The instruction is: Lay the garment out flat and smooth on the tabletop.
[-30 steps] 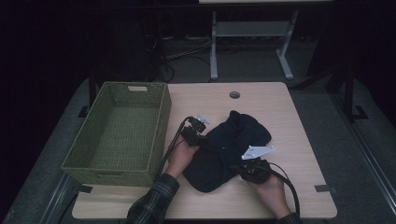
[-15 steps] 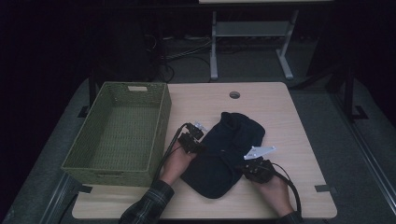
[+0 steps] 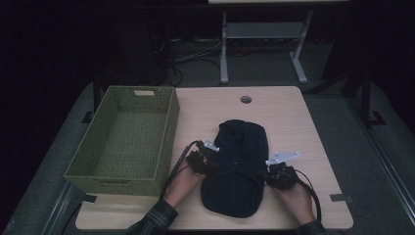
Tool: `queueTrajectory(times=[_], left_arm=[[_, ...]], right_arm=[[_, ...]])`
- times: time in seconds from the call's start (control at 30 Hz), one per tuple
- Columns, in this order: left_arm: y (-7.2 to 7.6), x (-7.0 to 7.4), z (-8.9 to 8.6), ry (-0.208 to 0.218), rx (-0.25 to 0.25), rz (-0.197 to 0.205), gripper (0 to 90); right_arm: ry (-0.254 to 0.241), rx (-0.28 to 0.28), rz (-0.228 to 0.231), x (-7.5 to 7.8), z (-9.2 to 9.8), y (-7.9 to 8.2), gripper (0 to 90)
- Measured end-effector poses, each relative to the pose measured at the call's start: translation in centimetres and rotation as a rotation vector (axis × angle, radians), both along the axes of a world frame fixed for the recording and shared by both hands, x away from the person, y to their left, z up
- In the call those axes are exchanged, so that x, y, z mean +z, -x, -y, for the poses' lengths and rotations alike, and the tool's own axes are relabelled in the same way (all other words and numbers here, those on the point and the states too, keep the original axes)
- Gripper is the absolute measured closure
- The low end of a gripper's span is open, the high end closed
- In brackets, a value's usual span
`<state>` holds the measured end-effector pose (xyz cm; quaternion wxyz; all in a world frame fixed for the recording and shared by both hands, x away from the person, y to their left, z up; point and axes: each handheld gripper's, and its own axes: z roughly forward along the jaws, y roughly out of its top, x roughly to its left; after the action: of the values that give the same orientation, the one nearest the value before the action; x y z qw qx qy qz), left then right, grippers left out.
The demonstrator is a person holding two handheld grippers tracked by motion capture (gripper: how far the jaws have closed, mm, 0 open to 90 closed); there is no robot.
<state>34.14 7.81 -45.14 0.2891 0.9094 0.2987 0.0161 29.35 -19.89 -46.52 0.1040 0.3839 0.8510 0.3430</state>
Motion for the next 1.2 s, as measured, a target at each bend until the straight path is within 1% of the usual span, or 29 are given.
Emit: queueTrajectory(times=[0.03,0.07,0.13,0.2,0.27,0.33,0.37,0.4,0.43,0.5,0.53,0.57,0.6,0.63,0.7,0.73,0.77,0.8,0.83,0.87,0.9,0.97,1.0,1.03,1.07,1.1,1.13,1.17,1.2], left_arm=[[0.3,0.0,0.1,0.008,-0.003,-0.004,90.0],[0.6,0.0,0.1,0.004,-0.016,-0.007,90.0],[1.0,0.0,0.2,0.000,-0.024,-0.002,90.0],[1.2,0.0,0.2,0.005,-0.019,0.001,90.0],[1.2,0.0,0.2,0.006,-0.021,-0.004,90.0],[1.1,0.1,0.1,0.011,-0.022,-0.004,89.9],[1.1,0.2,0.1,0.014,-0.022,-0.005,88.4],[1.0,0.4,0.0,0.035,-0.011,-0.008,86.4],[0.8,0.7,-0.2,0.045,-0.006,-0.005,85.8],[0.4,1.3,-0.4,0.057,0.007,0.015,85.8],[0.1,1.5,-0.5,0.073,0.023,0.024,86.0],[-0.1,1.8,-0.5,0.077,0.030,0.033,86.2],[-0.4,2.2,-0.6,0.079,0.035,0.044,86.2],[-0.7,2.4,-0.6,0.085,0.045,0.051,86.2],[-1.6,2.9,-0.6,0.093,0.071,0.074,86.7],[-2.1,3.2,-0.6,0.095,0.086,0.087,87.2],[-2.7,3.3,-0.6,0.092,0.103,0.098,87.5],[-3.3,3.5,-0.6,0.088,0.122,0.110,87.6],[-3.8,3.5,-0.6,0.088,0.136,0.116,87.9],[-3.8,3.5,-0.6,0.088,0.136,0.116,88.1],[-5.4,3.7,-0.7,0.088,0.175,0.128,88.8],[-6.5,3.8,-0.7,0.086,0.206,0.140,89.2],[-7.1,3.8,-0.7,0.096,0.223,0.141,89.2],[-7.7,3.8,-0.7,0.096,0.236,0.148,89.3],[-8.1,3.8,-0.6,0.089,0.245,0.153,89.6],[-8.8,3.8,-0.5,0.092,0.260,0.157,89.6],[-9.3,3.6,-0.3,0.093,0.268,0.160,89.6],[-9.9,3.4,-0.2,0.089,0.271,0.155,89.7],[-10.4,3.1,-0.1,0.090,0.272,0.149,89.7]], right_arm=[[-0.002,-0.006,-0.003,0.0,0.2,0.0,90.0],[-0.001,-0.008,-0.005,0.0,0.4,0.0,90.0],[-0.005,-0.014,-0.009,0.0,0.6,0.0,90.0],[-0.014,-0.009,-0.011,0.2,0.7,-0.2,90.0],[-0.023,-0.007,0.021,0.7,0.9,-0.5,90.0],[-0.048,-0.029,0.019,1.3,1.2,-1.0,90.0],[-0.058,-0.032,0.029,1.6,1.5,-1.4,90.0],[-0.062,-0.034,0.036,1.8,1.7,-1.6,90.0],[-0.068,-0.036,0.044,2.0,1.9,-2.0,90.0],[-0.074,-0.047,0.053,2.5,2.1,-2.7,90.0],[-0.082,-0.047,0.063,2.7,2.4,-3.0,90.0],[-0.088,-0.050,0.056,2.9,2.4,-3.5,90.0],[-0.082,-0.051,0.062,3.1,2.5,-3.9,90.0],[-0.087,-0.057,0.070,3.3,2.6,-4.3,90.0],[-0.093,-0.060,0.071,3.7,2.7,-5.2,90.0],[-0.096,-0.063,0.079,3.9,2.7,-5.7,90.0],[-0.097,-0.068,0.074,4.0,2.7,-6.2,90.0],[-0.099,-0.070,0.083,4.2,2.6,-6.6,90.0],[-0.099,-0.073,0.084,4.3,2.6,-7.1,90.0],[-0.099,-0.073,0.084,4.3,2.6,-7.1,90.0],[-0.100,-0.077,0.085,4.4,2.4,-8.3,90.0],[-0.094,-0.078,0.082,4.4,2.1,-9.3,90.0],[-0.095,-0.084,0.083,4.4,2.0,-9.8,90.0],[-0.096,-0.086,0.070,4.4,1.8,-10.4,90.0],[-0.090,-0.084,0.075,4.3,1.7,-10.9,90.0],[-0.089,-0.089,0.083,4.3,1.6,-11.3,90.0],[-0.088,-0.086,0.073,4.2,1.5,-11.9,90.0],[-0.086,-0.091,0.070,4.1,1.4,-12.3,90.0],[-0.082,-0.097,0.084,4.0,1.4,-12.7,90.0]])
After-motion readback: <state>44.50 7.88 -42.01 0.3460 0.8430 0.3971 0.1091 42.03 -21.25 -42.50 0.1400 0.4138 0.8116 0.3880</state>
